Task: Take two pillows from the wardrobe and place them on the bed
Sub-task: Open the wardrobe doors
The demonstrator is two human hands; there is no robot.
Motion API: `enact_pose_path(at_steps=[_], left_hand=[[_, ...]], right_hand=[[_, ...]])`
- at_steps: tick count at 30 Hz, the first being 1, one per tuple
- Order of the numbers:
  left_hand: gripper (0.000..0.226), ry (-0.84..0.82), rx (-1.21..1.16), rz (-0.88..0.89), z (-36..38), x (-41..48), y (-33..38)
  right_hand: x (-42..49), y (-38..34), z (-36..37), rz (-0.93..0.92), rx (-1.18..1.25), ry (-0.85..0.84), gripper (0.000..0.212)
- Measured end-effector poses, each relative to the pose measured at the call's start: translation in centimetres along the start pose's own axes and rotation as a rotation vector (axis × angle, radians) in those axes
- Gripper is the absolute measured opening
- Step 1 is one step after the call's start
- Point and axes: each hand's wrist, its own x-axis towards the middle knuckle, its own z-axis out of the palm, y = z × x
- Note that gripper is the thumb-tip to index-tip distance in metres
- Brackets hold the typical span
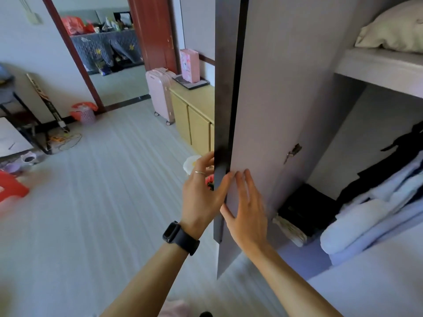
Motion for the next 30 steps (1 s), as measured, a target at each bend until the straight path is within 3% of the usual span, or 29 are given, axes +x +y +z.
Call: enact_pose_path(at_steps=[5,9,12,21,26,30], left_hand=[[0.056,0.012,-0.038,-0.039,-1.0,1.8,-0.8],[0.064,0.066,0.067,0.077,-0.3,0.3,-1.9],[0.055,0.114,0.14,0.139,1.9,-3.3,-2.9],[0.04,-0.622,0.066,0.075,17.3,-8.0,0.4],[0.036,-0.805,-0.093,0.125,27.0,-8.2,6.8],[0.043,-0.845,-0.241,0.149,32.5,-7.5,12.0]], right_hand=[[1.5,-1.2,1.3,0.051,0.016,-0.019,0.078],[-0.3,0.7,-0.5,0.014,0.044,-0.065,0.073],[-3.8,4.6,-3.4,0.047,0.039,-0.032,0.066],[-12.3,14.7,-18.5,0.308,-0.339,0.184,0.05],[-12.3,17.6,-26.6,0.38,-0.544,0.343,0.046],[-10.6,18.9,-31.9,0.405,-0.681,0.497,0.048]])
